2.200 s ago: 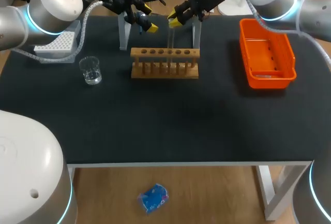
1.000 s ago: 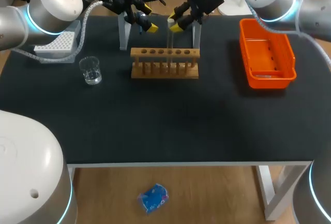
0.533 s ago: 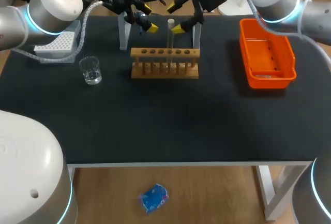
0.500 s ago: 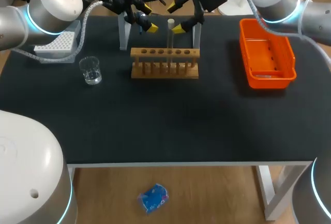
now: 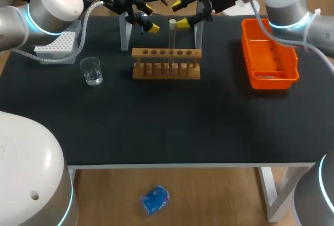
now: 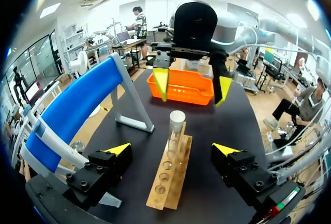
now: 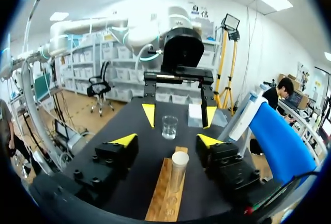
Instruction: Invert the test tube, pick up the pipette, mount the tip to pipette, aspirate from beaker and dispense into the tube, eject the tip, return the pipette, and cap with the stopper.
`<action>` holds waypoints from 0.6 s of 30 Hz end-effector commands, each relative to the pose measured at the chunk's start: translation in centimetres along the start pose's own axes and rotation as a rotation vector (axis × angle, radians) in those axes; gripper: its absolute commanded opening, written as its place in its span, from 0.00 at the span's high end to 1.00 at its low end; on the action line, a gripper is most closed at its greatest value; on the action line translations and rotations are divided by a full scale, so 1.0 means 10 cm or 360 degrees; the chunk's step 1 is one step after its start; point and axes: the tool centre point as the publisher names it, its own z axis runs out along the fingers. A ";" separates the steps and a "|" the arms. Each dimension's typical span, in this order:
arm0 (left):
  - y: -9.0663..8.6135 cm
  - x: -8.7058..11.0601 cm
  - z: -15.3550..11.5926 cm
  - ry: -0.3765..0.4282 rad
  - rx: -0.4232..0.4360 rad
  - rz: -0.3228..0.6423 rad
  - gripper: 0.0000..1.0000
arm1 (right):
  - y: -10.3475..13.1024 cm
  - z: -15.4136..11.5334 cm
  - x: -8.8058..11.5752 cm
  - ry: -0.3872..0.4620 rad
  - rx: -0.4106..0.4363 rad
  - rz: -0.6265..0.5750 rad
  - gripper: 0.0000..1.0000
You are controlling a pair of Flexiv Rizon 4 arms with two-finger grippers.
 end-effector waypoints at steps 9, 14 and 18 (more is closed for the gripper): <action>-0.01 -0.01 -0.01 0.0005 -0.0007 -0.0002 0.00 | -0.09 0.03 -0.04 0.0064 -0.0331 0.0025 1.00; -0.01 -0.01 -0.01 0.0005 -0.0007 -0.0002 0.00 | -0.07 0.06 -0.05 0.0084 -0.0391 0.0025 1.00; -0.01 -0.01 -0.01 0.0005 -0.0007 -0.0002 0.00 | -0.05 0.09 -0.08 0.0096 -0.0423 0.0021 1.00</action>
